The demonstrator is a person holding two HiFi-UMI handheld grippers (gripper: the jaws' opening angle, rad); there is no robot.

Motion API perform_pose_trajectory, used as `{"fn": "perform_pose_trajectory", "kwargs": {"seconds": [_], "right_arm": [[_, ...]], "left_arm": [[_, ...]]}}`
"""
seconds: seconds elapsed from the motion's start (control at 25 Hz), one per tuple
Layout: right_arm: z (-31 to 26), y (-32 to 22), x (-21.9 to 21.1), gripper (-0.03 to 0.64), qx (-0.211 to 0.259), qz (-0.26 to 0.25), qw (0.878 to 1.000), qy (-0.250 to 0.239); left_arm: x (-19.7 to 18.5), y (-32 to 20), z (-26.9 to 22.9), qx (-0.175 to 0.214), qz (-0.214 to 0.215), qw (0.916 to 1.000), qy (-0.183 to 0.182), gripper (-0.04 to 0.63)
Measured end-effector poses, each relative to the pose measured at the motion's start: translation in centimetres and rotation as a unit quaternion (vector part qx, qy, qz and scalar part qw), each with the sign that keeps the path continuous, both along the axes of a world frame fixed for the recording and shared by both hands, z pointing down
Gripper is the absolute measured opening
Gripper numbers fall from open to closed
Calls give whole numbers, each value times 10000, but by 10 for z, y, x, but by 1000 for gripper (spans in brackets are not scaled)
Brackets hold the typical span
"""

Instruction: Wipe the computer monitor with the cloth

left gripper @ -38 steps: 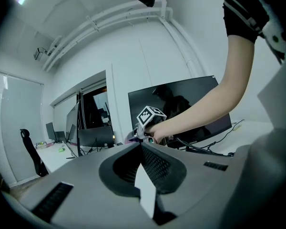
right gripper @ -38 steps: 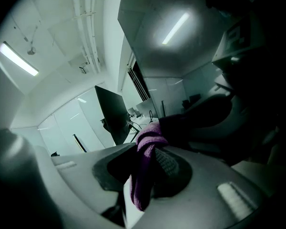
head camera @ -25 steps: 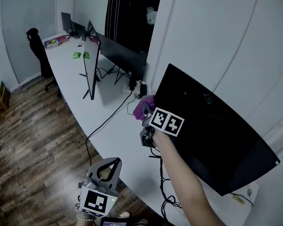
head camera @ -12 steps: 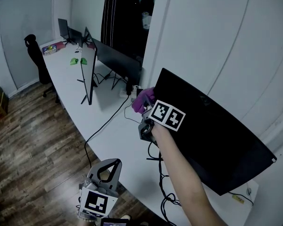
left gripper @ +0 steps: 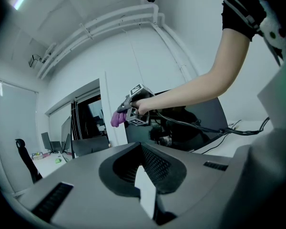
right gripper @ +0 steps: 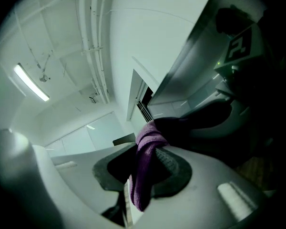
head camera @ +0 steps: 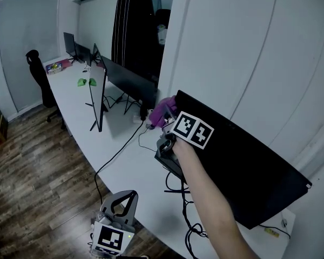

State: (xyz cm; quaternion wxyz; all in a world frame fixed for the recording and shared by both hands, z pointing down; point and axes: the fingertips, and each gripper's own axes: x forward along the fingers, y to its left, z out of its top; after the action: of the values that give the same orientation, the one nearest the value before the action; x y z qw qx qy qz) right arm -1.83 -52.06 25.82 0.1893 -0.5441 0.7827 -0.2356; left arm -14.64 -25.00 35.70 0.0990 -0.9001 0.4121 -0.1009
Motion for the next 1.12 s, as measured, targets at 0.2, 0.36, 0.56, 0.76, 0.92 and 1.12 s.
{"fn": "perform_pose_trajectory", "kwargs": {"seconds": [0.2,0.36,0.56,0.76,0.92,1.12], "right_arm": [[-25,0,6,86,175,22,9998,-84],[-42,0,10,86,315,12,9991,-283],[-57,10,17,84,423,12,9974,-590],[-65,22,32,84,474,65,9941,-971],[-71,37,48,84,582,133,9917,-1137],[-79,58,73,84,689,252,9905,-1166]], "left_arm": [[4,2,-3,34,20,10000,37,6],[6,3,-6,57,24,10000,50,6],[10,7,-7,50,54,10000,25,6],[20,11,-10,91,153,9998,23,6],[30,15,-7,63,232,9997,12,6],[49,24,-10,111,423,9990,3,6]]}}
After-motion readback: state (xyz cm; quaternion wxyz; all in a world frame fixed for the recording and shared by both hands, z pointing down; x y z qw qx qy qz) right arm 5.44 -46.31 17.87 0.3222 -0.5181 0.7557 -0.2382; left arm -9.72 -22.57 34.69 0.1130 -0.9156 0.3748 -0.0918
